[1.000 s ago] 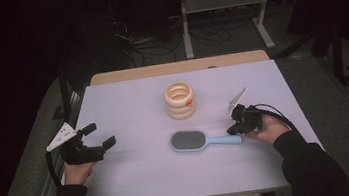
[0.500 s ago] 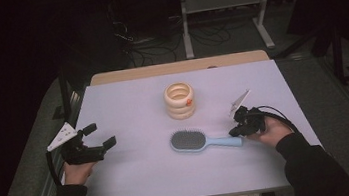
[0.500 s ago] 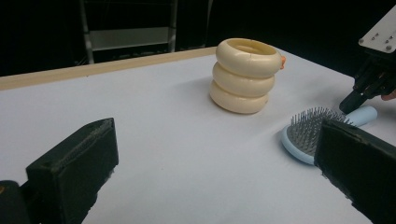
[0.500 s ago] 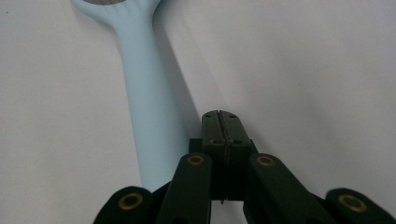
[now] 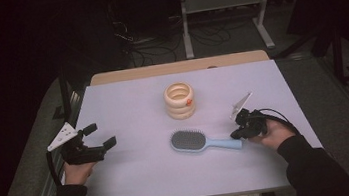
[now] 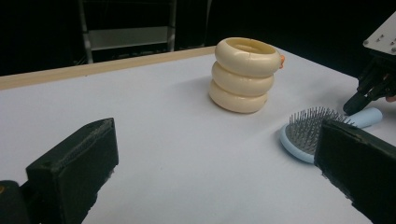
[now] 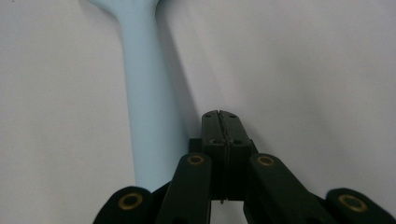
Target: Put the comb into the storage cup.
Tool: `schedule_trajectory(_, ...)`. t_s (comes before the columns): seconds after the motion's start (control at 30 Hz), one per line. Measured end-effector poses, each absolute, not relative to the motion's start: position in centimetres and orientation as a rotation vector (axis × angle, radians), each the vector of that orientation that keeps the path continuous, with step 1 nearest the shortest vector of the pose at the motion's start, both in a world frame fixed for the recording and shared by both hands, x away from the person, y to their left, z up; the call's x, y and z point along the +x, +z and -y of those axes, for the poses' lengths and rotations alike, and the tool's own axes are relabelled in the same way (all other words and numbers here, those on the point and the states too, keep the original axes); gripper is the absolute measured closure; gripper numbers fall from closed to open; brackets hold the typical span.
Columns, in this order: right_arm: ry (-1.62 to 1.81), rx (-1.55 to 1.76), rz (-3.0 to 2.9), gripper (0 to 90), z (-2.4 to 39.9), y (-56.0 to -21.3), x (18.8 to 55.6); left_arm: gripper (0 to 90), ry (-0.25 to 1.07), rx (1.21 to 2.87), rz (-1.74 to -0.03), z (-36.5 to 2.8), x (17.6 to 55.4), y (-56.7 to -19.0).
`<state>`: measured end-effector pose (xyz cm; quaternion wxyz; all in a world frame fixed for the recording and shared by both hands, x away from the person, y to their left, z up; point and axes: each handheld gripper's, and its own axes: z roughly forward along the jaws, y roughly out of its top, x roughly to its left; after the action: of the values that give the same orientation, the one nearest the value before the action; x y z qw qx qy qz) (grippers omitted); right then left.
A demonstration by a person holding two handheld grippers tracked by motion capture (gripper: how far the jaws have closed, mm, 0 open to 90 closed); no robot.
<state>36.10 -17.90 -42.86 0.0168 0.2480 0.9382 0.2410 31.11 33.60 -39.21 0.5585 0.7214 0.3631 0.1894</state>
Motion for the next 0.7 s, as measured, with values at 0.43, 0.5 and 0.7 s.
schedule_trajectory(0.43,0.733,0.751,-2.919,87.1,17.8,-42.6,34.9,0.0,0.445,1.700,-0.854,-33.6,31.1,-39.2)
schedule_trajectory(0.5,0.731,0.738,-2.920,87.3,17.7,-42.5,34.7,0.0,0.444,1.699,-0.855,-33.6,31.1,-39.2)
schedule_trajectory(0.7,0.738,0.738,-2.892,85.7,18.2,-41.8,34.1,0.0,0.445,1.700,-0.857,-33.6,31.1,-39.2)
